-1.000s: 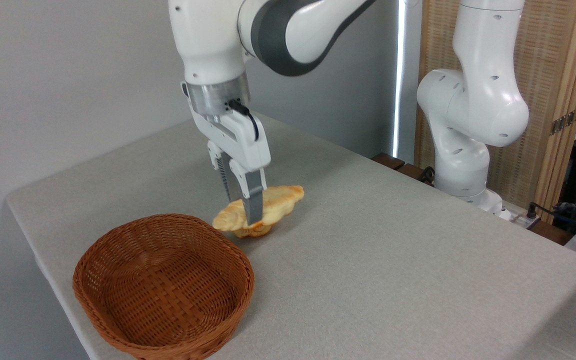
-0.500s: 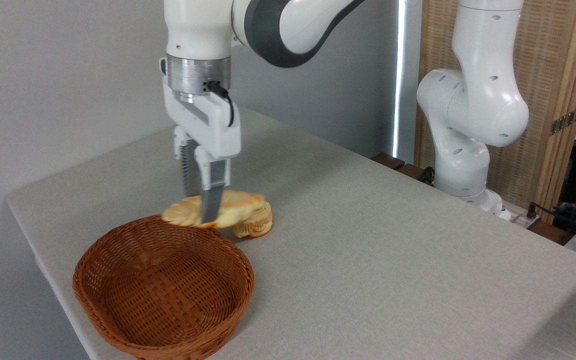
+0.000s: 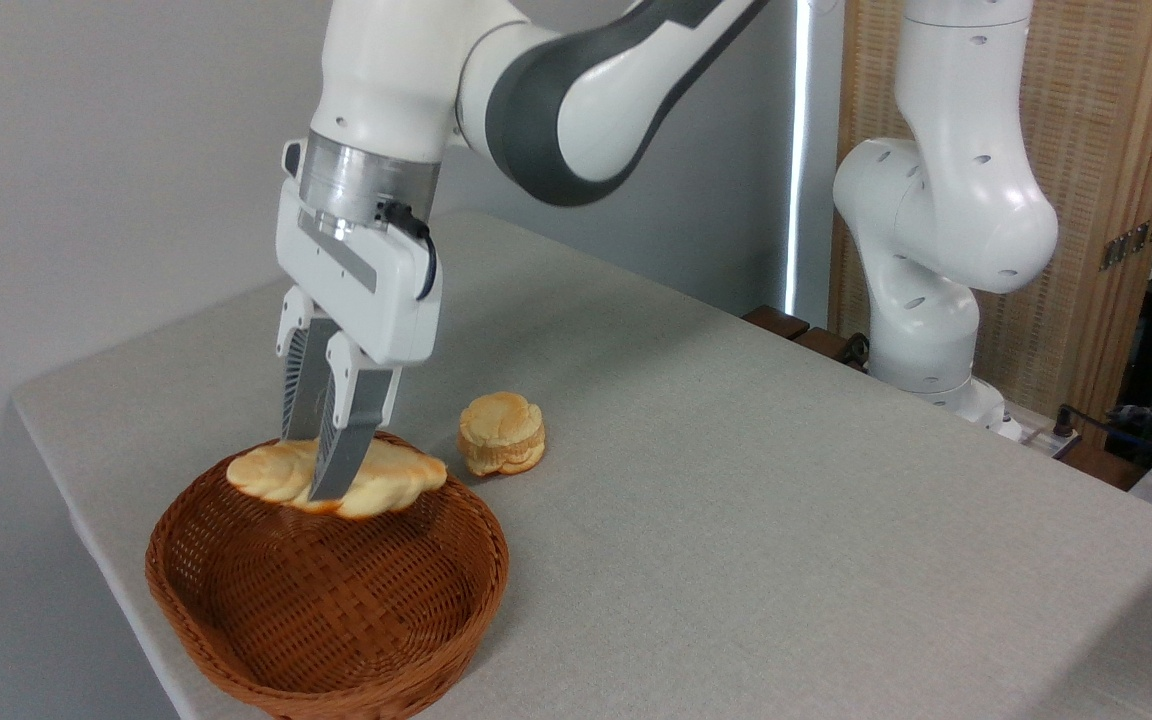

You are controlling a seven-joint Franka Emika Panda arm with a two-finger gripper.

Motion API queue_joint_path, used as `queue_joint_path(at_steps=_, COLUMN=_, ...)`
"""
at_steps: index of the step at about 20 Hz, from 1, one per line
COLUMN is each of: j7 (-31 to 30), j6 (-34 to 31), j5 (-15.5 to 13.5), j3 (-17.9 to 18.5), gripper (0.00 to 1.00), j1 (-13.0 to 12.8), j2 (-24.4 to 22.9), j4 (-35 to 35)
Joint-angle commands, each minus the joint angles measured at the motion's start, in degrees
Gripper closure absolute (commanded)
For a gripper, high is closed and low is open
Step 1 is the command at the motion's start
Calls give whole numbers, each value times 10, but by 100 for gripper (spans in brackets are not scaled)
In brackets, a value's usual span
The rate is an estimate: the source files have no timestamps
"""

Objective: Put bread into the basket
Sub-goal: 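Lower the pastry into the basket and open the gripper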

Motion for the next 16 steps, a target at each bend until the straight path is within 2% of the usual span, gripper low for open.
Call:
queue_joint_path(at_steps=1, j7=8, j6=23, j5=3, j3=6, gripper=40, j1=-2, j2=20, j4=8)
queue_joint_path(at_steps=4, j7=10, j6=24, j5=5, j3=6, gripper=36, j1=-2, j2=28, j4=7)
queue_joint_path(at_steps=6, j7=9, j6=24, j5=3, j3=6, gripper=19, j1=-2, j2=39, j4=7)
queue_joint_path(at_steps=7, j7=9, j6=25, j5=2, j3=6, gripper=1, j1=-2, j2=45, j4=8)
queue_joint_path(at_steps=10, j7=9, j6=49, j5=3, j3=16, gripper=0, j1=-2, j2=53, j4=8)
queue_joint_path(at_steps=16, j7=7, j6=53, j5=-1, j3=17, gripper=0, j1=-2, j2=59, j4=8)
